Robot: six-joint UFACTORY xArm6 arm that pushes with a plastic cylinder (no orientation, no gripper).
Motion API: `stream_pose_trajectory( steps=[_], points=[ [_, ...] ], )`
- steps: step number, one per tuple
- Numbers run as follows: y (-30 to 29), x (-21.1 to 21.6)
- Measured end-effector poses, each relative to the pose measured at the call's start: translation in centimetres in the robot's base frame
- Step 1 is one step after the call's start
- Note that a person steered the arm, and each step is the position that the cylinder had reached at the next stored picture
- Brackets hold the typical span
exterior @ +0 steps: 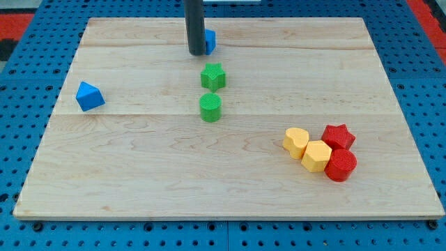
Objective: Push the green blocks into the blue cube
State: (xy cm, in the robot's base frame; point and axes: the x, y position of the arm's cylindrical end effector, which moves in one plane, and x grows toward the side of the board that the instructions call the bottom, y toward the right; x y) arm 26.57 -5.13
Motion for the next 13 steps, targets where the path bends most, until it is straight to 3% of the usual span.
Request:
stream_pose_trajectory(
  steps=[1,2,4,5,7,9,11,13],
  points=[
    [2.1,0.1],
    [8.9,5.8],
    [7.1,23.6],
    [5.5,23.3],
    [0.3,17.5],
    [0.7,12.6],
    [4.2,10.8],
    [2.7,2.0]
  ],
)
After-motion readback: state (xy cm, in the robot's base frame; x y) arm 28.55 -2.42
